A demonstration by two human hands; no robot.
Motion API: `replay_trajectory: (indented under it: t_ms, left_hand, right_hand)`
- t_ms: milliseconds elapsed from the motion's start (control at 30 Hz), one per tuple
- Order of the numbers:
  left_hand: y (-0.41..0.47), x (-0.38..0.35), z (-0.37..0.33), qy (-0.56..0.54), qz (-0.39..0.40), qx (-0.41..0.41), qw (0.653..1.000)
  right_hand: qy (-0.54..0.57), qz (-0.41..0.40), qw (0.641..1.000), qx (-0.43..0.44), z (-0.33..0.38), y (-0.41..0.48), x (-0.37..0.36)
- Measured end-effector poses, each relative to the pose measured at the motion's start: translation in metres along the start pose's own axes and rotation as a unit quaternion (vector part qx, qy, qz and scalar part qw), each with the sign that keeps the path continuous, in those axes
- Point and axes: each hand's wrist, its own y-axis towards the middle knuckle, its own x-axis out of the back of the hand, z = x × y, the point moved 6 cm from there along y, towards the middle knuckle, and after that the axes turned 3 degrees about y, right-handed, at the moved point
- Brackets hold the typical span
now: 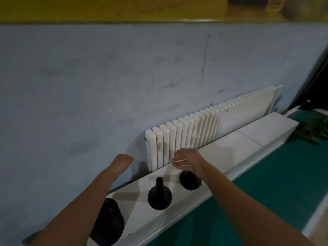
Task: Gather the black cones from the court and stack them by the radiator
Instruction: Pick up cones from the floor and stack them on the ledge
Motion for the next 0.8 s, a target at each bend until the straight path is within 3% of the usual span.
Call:
replay_trajectory:
  t_ms: [367,667,800]
  left_hand:
    - [0.009,-0.113,-0.118,0.082,0.178,-0.116,0.974]
    - [-0.025,-0.223,-0.152,0.121,0.335,-0.171,0.919]
    - [-0.078,-0.267,-0.146,0.169,0.416,-0.201,0.871]
  right_hand:
    - [0.156,-0.194,0.967,0.054,-0.010,-0.054,0.131]
    - [0.241,-0.375,0.892,0.074,-0.066,-0.142,0.187]
    - [0.276,-0.448,0.847,0.073,-0.114,-0.199,0.195]
